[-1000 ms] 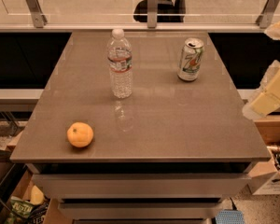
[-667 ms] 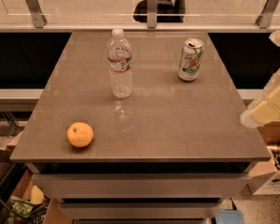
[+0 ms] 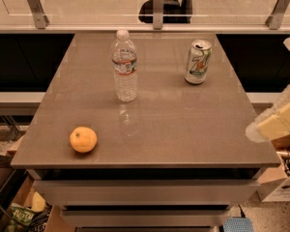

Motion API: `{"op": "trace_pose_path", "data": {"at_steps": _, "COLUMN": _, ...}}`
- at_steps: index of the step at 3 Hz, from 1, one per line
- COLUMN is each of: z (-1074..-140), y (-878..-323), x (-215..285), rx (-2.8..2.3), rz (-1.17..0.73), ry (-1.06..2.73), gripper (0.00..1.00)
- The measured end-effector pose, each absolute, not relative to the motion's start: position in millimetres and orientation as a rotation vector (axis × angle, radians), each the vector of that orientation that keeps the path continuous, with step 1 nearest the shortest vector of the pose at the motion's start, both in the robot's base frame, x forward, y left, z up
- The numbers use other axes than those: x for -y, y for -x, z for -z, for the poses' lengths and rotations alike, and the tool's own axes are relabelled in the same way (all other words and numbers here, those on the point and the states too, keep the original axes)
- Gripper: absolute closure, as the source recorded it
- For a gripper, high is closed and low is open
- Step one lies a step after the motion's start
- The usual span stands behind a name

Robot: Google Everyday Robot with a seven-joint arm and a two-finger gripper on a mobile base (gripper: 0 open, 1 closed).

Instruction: Pick water bottle

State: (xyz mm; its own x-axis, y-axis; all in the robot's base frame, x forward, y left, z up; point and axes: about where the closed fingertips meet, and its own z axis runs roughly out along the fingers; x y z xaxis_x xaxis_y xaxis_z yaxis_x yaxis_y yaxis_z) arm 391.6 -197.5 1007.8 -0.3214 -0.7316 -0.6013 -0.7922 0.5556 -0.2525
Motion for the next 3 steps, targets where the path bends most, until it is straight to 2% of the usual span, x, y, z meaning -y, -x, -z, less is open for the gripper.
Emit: {"op": "trace_pose_path", "data": {"at_steps": 3, "z": -984.6, "y": -394.1, "x": 175.1, "rx": -2.036, "rz": -0.155, "ry": 1.051, "gripper": 0.0}}
